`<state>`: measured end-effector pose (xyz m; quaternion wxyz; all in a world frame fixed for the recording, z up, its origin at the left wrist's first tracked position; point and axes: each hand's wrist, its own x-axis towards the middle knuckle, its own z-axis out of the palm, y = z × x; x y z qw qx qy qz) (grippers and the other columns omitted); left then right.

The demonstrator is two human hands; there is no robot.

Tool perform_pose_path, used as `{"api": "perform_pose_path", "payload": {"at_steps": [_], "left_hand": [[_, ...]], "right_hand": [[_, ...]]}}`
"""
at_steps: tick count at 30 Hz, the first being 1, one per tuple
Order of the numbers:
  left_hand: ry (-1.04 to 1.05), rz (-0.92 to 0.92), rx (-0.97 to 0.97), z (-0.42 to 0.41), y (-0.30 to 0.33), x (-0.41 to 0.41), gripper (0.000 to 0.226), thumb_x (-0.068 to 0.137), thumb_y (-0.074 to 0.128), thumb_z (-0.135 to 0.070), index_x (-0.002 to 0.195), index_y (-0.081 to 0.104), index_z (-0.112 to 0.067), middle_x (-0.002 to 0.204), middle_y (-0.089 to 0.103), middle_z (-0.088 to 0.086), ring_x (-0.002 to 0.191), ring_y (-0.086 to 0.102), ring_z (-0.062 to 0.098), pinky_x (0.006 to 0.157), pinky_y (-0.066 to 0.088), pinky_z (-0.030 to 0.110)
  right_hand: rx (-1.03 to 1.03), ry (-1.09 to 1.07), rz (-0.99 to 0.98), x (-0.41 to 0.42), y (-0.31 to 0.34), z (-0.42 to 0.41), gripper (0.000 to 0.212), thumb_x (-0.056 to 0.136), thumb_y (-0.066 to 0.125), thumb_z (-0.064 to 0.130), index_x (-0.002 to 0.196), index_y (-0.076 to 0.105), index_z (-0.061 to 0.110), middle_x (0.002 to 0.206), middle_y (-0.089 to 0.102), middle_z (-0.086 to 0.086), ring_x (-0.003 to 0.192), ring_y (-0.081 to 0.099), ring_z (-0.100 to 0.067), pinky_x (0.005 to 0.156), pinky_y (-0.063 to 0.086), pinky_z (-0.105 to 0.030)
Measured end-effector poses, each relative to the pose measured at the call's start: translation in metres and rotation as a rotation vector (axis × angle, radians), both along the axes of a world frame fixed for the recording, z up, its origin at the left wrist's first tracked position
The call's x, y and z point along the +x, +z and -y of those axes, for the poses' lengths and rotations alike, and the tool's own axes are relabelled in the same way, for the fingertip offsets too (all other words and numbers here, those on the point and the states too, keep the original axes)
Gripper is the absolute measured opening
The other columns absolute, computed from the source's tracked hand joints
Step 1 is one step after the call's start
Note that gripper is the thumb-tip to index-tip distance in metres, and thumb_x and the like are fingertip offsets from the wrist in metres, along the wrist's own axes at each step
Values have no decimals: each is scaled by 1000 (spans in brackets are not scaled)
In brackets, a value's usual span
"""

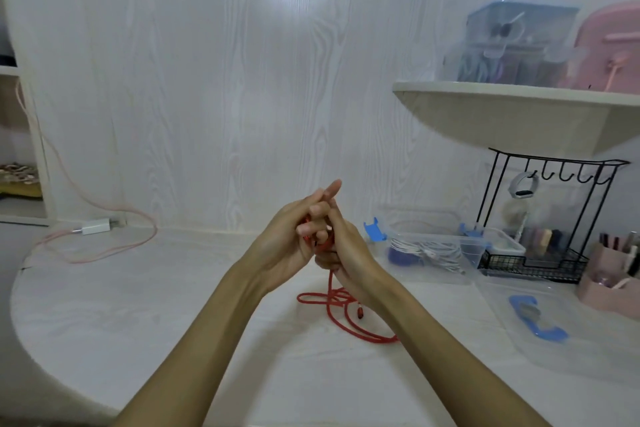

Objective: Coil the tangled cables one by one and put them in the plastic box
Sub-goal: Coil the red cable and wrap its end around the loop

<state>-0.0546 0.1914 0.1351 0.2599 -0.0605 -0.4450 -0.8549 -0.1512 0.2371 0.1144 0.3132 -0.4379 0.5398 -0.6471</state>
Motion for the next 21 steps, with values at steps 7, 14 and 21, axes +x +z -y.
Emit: {"api": "perform_pose_path", "payload": {"at_steps": [7, 14, 21], "left_hand": [[227, -9, 16, 3, 9, -18, 37, 102, 32, -20, 129, 49, -2, 53, 35, -7, 37, 30, 5, 43, 37, 17], [612, 397, -734, 23, 3, -32, 33, 105, 22, -22, 130, 41, -10, 112, 68, 6, 84, 67, 7, 70, 52, 11], [469, 955, -1886, 48, -10, -34, 28, 100, 42, -14, 124, 52, -5, 96, 70, -7, 71, 64, -1, 80, 50, 34]], "right_hand": [[157, 15, 136, 7, -18, 3, 54, 98, 28, 53, 59, 38, 18, 40, 28, 10, 33, 20, -3, 34, 19, -16], [446, 227, -505, -4, -19, -18, 14, 98, 35, 22, 108, 45, 18, 72, 55, 2, 51, 50, -6, 60, 44, -21], [647, 477, -571, -21, 5, -40, 20, 99, 39, 13, 109, 57, 11, 73, 51, -1, 67, 51, -9, 83, 50, -29]]}}
